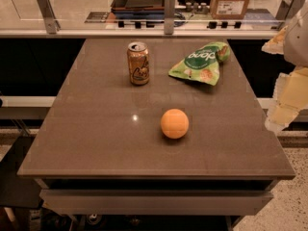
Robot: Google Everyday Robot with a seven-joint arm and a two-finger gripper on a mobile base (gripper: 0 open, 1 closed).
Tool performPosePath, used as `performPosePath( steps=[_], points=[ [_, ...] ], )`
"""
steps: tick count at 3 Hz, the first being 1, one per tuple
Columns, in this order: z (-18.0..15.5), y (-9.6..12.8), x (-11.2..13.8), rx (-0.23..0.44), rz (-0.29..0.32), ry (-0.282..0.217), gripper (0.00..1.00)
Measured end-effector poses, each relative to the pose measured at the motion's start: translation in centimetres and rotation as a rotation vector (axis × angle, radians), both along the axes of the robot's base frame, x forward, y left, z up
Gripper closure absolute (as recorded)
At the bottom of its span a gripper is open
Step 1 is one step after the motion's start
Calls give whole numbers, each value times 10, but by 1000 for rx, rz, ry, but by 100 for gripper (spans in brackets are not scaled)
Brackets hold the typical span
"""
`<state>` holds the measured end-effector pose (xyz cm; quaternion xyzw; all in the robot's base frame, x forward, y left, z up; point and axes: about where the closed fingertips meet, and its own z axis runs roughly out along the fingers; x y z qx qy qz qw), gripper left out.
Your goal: Move orange can near orange
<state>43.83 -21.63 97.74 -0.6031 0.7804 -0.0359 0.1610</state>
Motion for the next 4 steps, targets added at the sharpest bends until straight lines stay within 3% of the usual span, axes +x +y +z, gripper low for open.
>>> performPosePath(
  steps=[1, 2, 4],
  points=[
    [0, 0, 0, 1, 0, 0, 0],
    [-2, -4, 3, 75, -62, -3, 0],
    [-10, -8, 32, 349, -180, -66, 0]
  ],
)
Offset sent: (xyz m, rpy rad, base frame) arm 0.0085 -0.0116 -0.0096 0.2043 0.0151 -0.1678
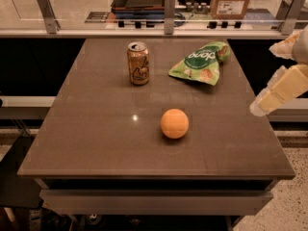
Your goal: Move orange can near orange
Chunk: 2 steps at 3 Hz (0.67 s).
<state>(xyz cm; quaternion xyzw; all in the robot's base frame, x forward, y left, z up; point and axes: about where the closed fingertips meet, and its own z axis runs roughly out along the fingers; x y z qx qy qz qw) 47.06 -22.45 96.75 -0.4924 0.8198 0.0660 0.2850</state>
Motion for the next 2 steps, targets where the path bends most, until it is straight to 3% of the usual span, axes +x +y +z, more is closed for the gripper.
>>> performPosePath(
  steps=[1, 2],
  points=[
    [-13, 4, 20, 103, -13, -52, 0],
    [-26, 7, 38, 157, -28, -80, 0]
  ],
)
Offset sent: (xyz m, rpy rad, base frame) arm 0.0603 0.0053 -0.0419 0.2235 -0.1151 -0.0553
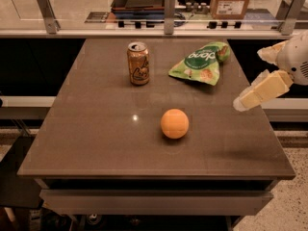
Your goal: Move orange can near orange
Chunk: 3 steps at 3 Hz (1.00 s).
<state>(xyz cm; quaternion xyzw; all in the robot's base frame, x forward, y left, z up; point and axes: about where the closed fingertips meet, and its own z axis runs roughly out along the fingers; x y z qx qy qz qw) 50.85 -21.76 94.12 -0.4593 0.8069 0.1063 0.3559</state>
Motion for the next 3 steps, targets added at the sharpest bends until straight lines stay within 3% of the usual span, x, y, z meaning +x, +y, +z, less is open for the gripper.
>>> performPosePath(
  steps=[2, 3],
  points=[
    [-3, 2, 33, 108, -46, -46, 0],
    [-3, 2, 33, 108, -46, -46, 0]
  ],
)
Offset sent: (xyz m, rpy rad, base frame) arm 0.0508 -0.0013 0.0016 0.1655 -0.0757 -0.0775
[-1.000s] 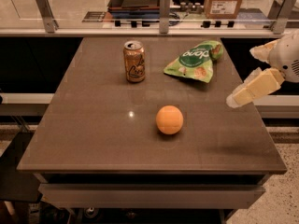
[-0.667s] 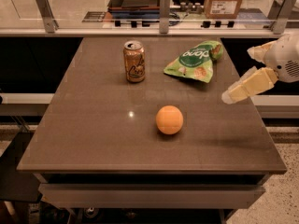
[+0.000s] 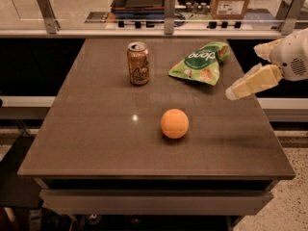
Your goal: Move orange can near orange
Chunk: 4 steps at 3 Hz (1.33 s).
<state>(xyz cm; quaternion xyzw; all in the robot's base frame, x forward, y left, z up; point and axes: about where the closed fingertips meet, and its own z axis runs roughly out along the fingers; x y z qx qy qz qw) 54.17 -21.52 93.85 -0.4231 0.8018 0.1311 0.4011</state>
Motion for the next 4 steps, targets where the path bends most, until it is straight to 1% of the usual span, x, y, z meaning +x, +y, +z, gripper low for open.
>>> performPosePath(
  steps=[1, 2, 3, 4],
  points=[
    [0, 4, 3, 16, -19, -8, 0],
    [3, 21, 16, 61, -6, -41, 0],
    [4, 42, 36, 103, 15, -66, 0],
    [-4, 63, 56, 131, 43, -64, 0]
  ],
)
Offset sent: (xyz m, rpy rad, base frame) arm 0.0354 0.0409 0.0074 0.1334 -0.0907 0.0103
